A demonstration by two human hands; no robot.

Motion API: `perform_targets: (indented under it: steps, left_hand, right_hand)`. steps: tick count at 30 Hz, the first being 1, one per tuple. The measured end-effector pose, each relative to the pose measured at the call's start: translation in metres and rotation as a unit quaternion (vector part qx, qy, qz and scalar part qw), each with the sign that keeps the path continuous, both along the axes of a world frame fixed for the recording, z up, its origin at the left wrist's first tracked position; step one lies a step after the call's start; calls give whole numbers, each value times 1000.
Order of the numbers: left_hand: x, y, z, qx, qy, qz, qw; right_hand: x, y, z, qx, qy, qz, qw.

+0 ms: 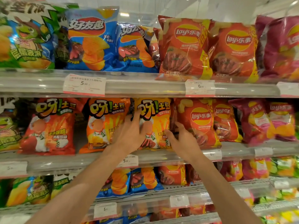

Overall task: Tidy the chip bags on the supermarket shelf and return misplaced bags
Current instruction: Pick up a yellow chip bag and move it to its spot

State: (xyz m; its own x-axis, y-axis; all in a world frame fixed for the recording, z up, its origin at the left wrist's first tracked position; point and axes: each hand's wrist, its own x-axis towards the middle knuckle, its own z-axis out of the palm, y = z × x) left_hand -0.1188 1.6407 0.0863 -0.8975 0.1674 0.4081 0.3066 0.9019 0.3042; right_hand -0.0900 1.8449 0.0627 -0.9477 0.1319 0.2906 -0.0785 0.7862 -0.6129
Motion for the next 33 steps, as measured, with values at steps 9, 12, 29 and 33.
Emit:
perform_targets:
  steps: [9,12,29,33]
  left_hand:
    - [1,0,0,219,-37,-71,972]
    - [3,3,7,339,-44,-84,936]
    - [63,2,-25,477,-54,-52,876]
    - [76,-14,-32,455,-40,-57,888]
  right_hand:
    - [-12,-3,-3,-151,-1,44,988]
    - [-16,3,7,-188,16,53,981]
    - [55,-13,-25,-332,49,74,939]
    - [70,-26,-29,-330,45,73,940]
